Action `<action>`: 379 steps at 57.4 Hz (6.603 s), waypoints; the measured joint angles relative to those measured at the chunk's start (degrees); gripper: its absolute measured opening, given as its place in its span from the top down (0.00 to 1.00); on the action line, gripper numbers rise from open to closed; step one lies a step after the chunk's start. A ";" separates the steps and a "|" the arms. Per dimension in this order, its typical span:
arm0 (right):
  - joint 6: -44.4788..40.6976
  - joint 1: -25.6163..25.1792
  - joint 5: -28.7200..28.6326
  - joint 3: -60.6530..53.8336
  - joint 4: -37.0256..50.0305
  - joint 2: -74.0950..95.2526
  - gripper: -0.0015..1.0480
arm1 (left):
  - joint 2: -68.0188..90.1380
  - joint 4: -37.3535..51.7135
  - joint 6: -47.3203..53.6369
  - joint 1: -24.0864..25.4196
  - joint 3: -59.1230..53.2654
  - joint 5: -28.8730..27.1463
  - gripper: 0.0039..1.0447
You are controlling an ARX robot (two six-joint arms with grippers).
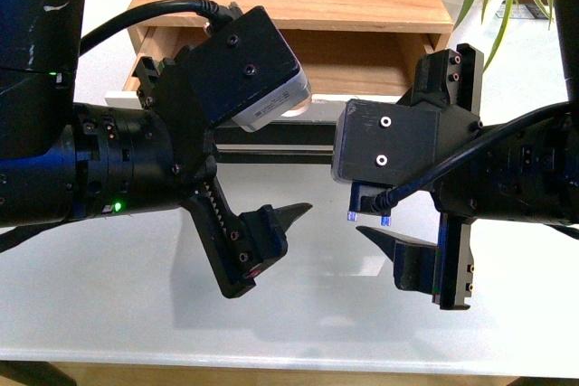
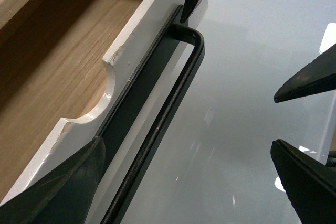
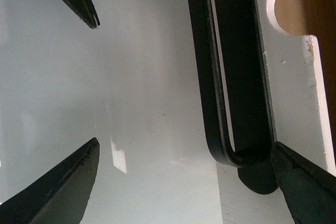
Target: Close drawer sideways
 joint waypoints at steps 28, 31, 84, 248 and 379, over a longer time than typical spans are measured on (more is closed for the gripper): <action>-0.37 0.87 -0.68 2.40 -0.24 4.04 0.09 | 2.89 -5.51 3.28 2.16 3.93 2.29 0.08; -0.52 0.96 -0.66 2.75 -0.31 4.59 0.09 | 3.10 -6.05 3.56 2.43 4.37 2.49 0.08; -1.88 1.73 0.33 6.93 -1.20 9.20 0.09 | 6.10 -13.88 8.46 4.66 8.81 2.91 0.08; 21.70 -6.69 7.43 -7.82 22.49 -9.92 0.09 | -15.02 4.07 -19.76 15.89 -1.49 -1.64 0.08; 65.90 -22.73 14.93 -37.20 -22.25 -100.37 0.98 | -97.63 -29.81 -32.20 24.55 -35.56 -25.44 0.99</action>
